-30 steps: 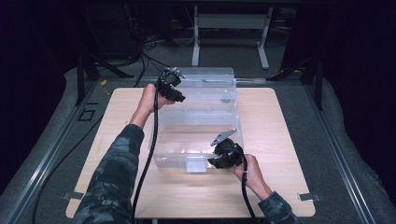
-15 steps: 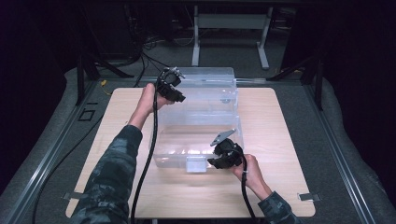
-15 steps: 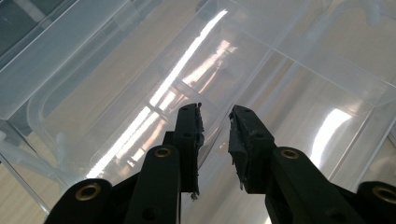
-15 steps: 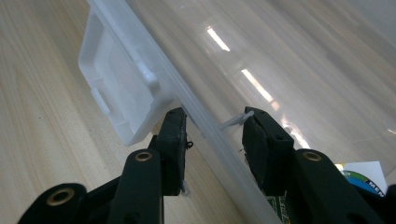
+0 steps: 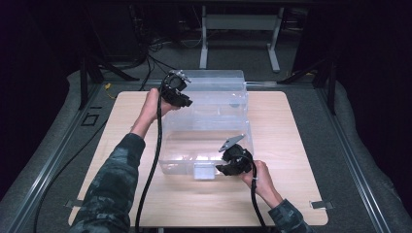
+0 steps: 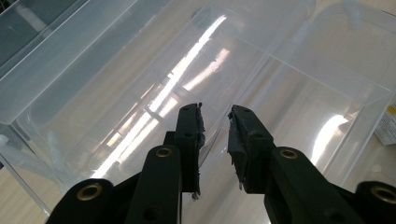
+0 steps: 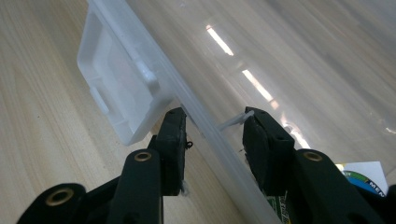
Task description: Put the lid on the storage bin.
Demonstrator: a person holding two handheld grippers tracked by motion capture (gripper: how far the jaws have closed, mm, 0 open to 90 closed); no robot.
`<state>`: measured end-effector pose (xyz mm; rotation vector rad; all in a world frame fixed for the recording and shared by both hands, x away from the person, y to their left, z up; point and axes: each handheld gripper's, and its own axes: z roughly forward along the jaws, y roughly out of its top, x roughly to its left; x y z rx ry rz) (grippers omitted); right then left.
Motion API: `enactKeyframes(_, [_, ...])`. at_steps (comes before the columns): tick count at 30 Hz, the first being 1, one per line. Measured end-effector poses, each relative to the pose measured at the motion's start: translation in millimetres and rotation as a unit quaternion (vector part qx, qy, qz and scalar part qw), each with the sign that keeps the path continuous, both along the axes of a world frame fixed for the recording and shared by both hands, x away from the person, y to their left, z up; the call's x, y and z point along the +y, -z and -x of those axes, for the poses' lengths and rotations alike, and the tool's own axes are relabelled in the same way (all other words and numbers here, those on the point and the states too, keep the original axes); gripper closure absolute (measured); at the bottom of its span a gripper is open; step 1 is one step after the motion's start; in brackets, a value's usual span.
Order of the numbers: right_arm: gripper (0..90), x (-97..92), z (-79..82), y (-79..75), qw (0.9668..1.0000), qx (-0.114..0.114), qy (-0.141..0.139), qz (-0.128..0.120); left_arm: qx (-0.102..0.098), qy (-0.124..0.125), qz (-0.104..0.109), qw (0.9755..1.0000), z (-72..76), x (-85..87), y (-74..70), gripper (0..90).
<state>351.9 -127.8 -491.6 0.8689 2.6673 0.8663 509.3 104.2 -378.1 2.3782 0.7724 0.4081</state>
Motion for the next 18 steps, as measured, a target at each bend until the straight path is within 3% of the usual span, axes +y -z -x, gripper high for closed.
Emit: enactKeyframes(18, [59.9,0.1,0.1,-1.5,0.9999,0.006,-0.001,0.012,-0.013,0.014,0.003,0.9998,24.2,4.1,-9.5,74.2])
